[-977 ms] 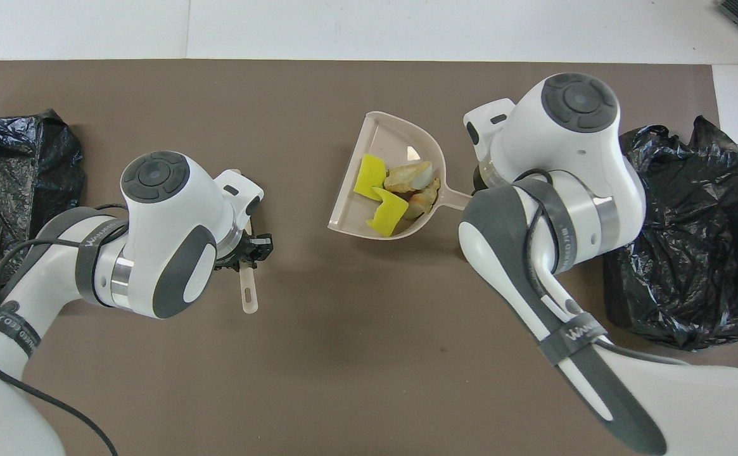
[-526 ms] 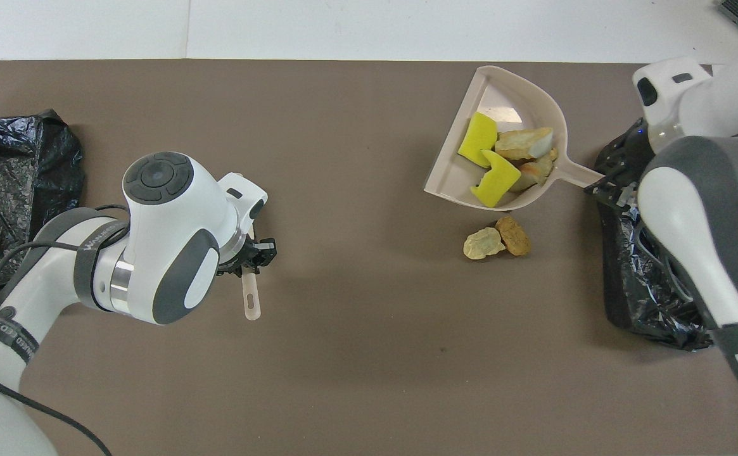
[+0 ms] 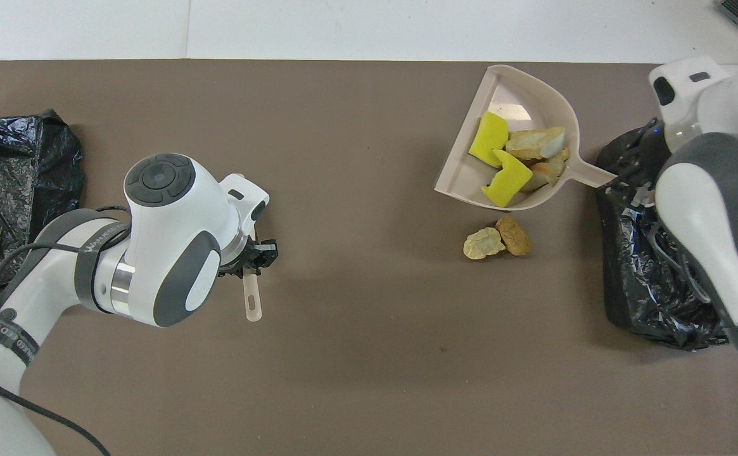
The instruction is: Sweep and dump trash in bin
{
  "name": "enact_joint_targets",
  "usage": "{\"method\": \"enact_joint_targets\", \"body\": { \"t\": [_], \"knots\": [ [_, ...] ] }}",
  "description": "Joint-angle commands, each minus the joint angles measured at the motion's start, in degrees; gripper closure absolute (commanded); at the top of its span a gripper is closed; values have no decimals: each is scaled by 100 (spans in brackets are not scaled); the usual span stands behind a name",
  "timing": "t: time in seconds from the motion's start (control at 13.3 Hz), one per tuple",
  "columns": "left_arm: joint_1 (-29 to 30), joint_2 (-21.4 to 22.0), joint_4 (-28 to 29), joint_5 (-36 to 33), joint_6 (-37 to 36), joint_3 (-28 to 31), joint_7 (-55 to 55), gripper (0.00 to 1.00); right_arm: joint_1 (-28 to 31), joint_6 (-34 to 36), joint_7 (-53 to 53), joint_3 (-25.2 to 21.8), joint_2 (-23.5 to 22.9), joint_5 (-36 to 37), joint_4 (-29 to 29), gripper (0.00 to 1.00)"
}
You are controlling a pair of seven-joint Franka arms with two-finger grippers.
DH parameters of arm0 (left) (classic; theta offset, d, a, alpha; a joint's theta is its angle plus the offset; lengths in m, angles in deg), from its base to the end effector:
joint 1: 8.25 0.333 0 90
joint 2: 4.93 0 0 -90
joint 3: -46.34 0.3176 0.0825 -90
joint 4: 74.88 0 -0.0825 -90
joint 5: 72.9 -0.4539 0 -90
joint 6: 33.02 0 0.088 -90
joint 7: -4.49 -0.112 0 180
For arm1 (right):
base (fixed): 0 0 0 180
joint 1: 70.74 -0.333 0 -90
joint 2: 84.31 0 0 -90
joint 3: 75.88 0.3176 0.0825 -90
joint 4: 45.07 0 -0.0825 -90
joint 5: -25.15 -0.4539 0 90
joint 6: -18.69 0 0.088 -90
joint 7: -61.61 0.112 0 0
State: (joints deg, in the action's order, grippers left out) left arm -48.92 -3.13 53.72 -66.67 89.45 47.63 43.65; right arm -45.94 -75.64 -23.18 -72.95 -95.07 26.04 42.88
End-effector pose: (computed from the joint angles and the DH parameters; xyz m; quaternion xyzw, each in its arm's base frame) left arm 0.4333 -0.3623 0.3291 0.9979 0.0289 -0.0577 0.0110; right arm 0.6301 -0.2573 0.5242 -0.8521 -0.5220 0.0251 0.0288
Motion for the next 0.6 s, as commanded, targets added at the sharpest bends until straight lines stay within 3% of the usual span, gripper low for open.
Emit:
{"method": "enact_joint_targets", "body": {
  "t": [0.0,0.23,0.38,0.53],
  "knots": [
    [-641,847,972,-26,400,82,572,100,471,-85,-737,76,109,516,11,100],
    [-1178,919,1332,17,636,73,1005,100,676,-962,-2003,76,91,1313,431,100],
    [-1425,910,1614,18,1120,73,1392,100,457,-1158,-2156,102,118,2061,591,100],
    [-1461,893,1624,26,1139,73,1393,100,176,-1534,-2174,103,179,2816,827,100]
  ]
}}
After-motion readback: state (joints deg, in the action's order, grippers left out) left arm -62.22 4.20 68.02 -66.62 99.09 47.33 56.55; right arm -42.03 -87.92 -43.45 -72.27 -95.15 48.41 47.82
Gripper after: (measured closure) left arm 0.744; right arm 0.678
